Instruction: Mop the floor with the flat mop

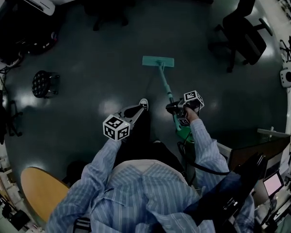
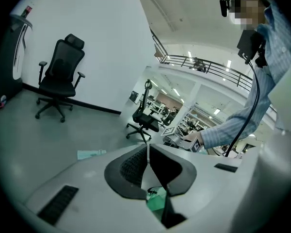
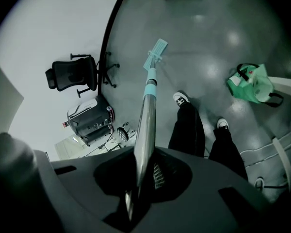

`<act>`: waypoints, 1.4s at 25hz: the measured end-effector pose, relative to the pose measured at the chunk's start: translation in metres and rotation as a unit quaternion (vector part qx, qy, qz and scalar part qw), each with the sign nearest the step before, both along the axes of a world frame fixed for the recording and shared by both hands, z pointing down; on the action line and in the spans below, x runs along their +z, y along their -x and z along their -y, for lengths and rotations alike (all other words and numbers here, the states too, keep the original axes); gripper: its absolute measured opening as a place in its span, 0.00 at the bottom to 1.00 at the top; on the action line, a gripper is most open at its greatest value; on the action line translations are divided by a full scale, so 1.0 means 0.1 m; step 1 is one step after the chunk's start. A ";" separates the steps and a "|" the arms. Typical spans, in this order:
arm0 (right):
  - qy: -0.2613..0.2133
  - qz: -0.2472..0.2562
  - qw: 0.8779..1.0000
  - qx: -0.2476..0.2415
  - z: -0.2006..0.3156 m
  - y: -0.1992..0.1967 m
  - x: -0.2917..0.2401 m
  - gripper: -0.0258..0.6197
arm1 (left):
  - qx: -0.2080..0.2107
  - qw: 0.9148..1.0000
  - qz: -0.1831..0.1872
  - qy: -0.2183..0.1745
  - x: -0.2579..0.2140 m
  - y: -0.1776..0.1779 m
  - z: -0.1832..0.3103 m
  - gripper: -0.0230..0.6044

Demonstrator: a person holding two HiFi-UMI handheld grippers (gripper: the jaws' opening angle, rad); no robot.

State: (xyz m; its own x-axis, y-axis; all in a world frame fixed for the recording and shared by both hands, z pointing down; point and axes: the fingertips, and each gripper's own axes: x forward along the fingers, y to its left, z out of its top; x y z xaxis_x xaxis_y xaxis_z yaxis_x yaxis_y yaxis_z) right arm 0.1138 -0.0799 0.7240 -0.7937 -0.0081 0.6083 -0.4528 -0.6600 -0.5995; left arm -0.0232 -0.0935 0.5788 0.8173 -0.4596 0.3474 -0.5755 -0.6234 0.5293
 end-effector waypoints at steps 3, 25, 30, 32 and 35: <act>0.001 0.003 1.000 -0.004 -0.48 0.01 -0.03 0.14 | -0.007 1.000 -0.003 -0.016 -0.10 -0.01 -0.38 0.06; 0.008 0.006 1.000 -0.027 -3.18 0.39 -0.06 0.14 | -0.012 0.998 0.011 -0.060 -0.45 0.33 -2.56 0.06; 0.013 0.011 1.000 -0.004 -3.36 0.60 -0.19 0.14 | -0.009 0.998 0.004 -0.059 -0.50 0.56 -2.61 0.06; 0.021 0.014 1.000 0.011 -3.42 0.73 -0.29 0.14 | -0.005 0.998 -0.002 -0.057 -0.54 0.71 -2.60 0.06; 0.020 0.014 0.999 0.029 -3.49 0.93 -0.33 0.14 | 0.002 0.998 -0.009 -0.055 -0.58 0.94 -2.58 0.06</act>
State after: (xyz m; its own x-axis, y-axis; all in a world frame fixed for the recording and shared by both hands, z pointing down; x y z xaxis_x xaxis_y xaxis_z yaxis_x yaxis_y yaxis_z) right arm 0.0210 0.2690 0.6907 -0.8089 -0.0306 0.5871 -0.3971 -0.7081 -0.5839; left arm -0.1174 0.1649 0.5207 0.8253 -0.4907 0.2794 -0.5633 -0.6813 0.4675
